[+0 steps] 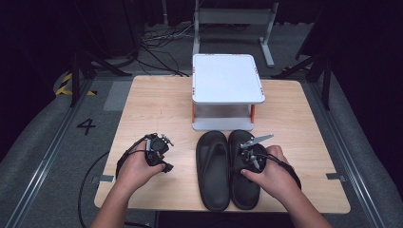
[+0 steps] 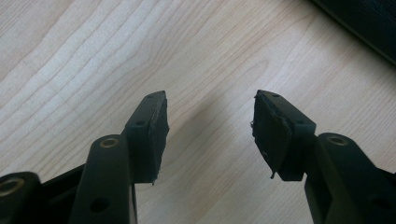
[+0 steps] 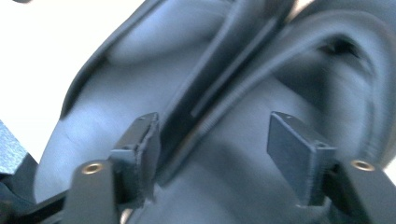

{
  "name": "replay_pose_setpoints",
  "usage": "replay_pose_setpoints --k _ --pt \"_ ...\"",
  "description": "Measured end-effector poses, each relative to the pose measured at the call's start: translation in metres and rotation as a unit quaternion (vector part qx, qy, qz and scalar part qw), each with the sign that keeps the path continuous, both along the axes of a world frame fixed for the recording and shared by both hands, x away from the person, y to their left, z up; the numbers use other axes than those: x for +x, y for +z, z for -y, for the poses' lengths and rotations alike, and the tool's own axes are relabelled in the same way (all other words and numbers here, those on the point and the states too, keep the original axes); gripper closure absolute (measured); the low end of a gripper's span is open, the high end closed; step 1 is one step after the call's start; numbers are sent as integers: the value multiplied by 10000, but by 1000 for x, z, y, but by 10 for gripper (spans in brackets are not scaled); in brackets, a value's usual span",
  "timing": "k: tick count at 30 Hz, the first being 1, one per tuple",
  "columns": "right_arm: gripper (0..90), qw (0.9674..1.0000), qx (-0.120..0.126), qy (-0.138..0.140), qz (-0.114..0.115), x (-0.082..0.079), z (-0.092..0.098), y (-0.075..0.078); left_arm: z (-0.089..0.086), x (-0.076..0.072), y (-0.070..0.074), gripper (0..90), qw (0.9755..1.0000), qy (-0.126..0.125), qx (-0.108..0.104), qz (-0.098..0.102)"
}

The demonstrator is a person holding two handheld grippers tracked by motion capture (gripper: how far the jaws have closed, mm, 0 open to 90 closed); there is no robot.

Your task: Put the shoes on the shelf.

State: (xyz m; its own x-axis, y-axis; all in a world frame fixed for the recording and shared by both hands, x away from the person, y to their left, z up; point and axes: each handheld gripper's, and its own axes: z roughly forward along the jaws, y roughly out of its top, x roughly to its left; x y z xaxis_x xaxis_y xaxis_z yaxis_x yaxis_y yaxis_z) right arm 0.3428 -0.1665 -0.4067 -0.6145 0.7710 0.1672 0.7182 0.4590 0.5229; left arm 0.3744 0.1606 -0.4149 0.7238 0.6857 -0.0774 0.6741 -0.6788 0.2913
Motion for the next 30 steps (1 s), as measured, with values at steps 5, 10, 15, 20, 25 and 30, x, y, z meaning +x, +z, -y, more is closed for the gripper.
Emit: replay_pose_setpoints --k 5,10,15,20,25,30 --pt "315 9999 -76 -111 27 3 -11 -6 -6 -4 -2 462 10000 75 34 -15" --pt "303 9997 -227 -23 22 7 -21 -18 -10 -8 -3 462 9998 176 27 -30" --pt "338 9990 -417 82 157 10 -30 -29 -11 -11 -4 461 9998 179 64 -41" --pt "421 9993 -344 31 123 12 -28 -26 -13 -11 -5 461 9998 201 62 -61" --pt "651 9988 -480 -46 98 14 -22 -23 -12 -10 -5 462 9998 178 47 -37" --pt "761 9985 -480 -262 86 19 -11 -18 -10 -9 -3 462 9999 149 42 -33"
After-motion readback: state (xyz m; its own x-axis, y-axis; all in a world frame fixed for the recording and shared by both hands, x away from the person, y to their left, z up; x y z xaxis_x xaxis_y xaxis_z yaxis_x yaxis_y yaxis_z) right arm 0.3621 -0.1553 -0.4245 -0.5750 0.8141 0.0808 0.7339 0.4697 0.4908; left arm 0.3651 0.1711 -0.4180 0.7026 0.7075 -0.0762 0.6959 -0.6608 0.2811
